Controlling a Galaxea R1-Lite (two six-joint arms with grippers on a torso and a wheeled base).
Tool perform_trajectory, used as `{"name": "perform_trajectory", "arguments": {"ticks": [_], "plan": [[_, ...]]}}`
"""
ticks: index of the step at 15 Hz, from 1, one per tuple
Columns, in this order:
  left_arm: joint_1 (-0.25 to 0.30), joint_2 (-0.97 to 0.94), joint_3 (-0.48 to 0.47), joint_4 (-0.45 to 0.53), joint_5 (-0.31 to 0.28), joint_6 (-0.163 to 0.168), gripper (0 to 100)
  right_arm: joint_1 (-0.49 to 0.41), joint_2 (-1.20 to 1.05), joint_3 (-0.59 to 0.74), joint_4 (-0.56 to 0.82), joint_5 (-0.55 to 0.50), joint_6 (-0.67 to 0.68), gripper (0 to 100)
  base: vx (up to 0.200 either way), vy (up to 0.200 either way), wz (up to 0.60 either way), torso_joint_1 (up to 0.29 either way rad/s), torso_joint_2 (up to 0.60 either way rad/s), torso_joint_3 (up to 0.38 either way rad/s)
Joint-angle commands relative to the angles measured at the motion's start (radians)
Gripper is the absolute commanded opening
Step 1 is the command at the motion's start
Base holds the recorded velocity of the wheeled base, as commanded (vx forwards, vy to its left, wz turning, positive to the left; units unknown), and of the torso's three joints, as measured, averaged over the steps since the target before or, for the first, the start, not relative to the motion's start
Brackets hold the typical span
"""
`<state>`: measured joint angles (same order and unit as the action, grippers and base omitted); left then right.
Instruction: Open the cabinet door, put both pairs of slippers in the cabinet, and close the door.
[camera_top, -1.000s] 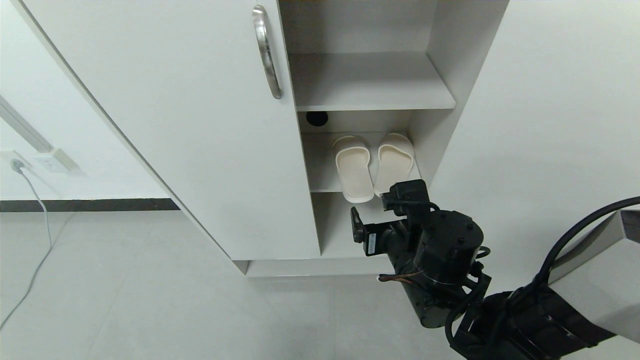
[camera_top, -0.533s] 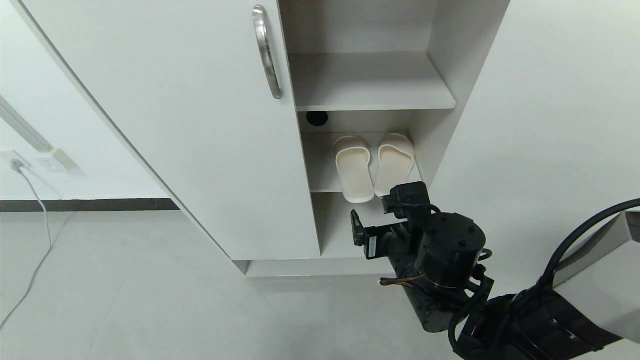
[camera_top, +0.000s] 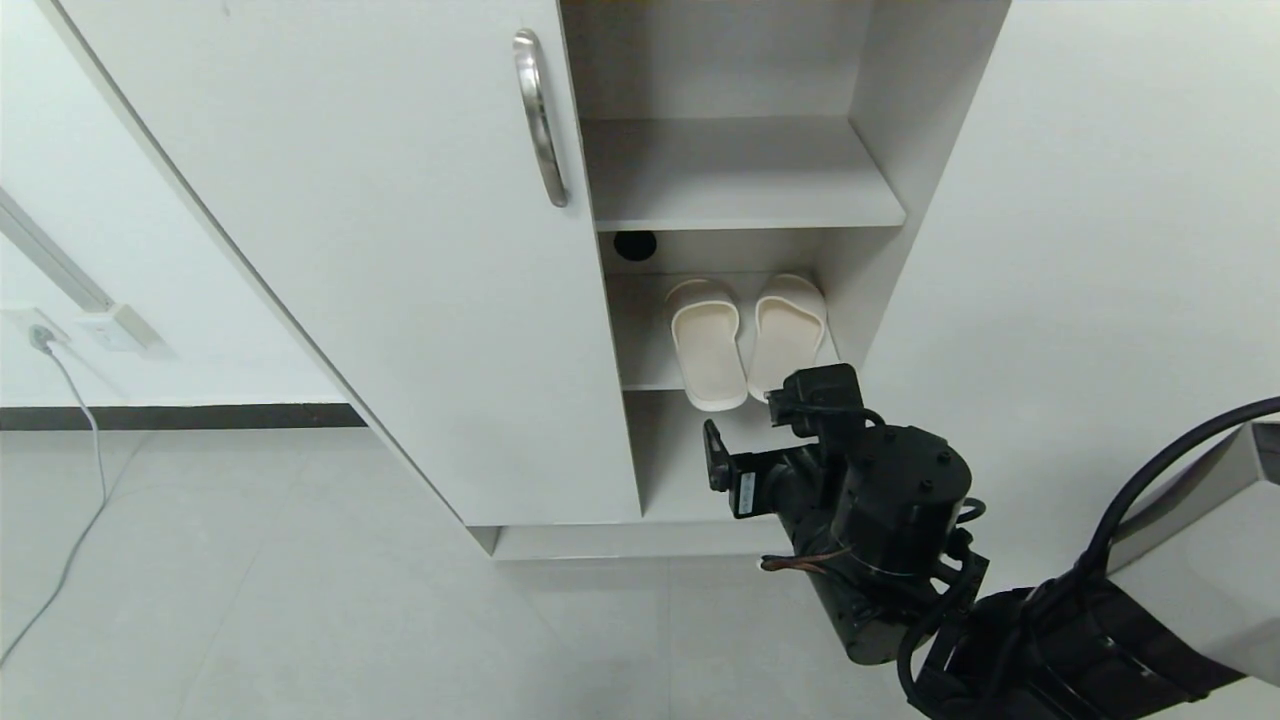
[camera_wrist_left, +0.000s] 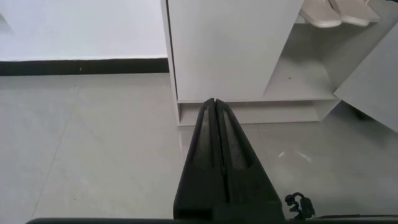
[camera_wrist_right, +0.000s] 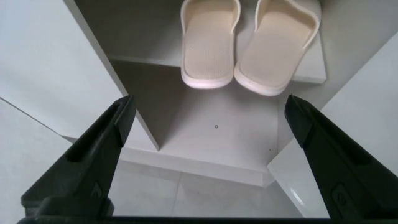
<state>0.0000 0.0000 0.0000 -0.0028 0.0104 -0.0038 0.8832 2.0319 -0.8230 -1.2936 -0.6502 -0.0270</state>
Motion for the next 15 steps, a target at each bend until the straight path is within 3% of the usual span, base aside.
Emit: {"name": "perform_trajectory", "arguments": {"ticks": [1, 15], "plan": [[0.0, 0.002, 0.0, 0.0, 0.0, -0.001, 0, 0.0, 0.004, 0.001, -0.001, 0.0, -0.001, 100, 0.0, 0.0, 0.0, 0.002, -0.01, 0.188], [0.0, 0.002, 0.0, 0.0, -0.001, 0.008, 0, -0.006, 0.025, 0.005, 0.002, 0.0, -0.002, 100, 0.0, 0.0, 0.0, 0.003, 0.0, 0.197]]}}
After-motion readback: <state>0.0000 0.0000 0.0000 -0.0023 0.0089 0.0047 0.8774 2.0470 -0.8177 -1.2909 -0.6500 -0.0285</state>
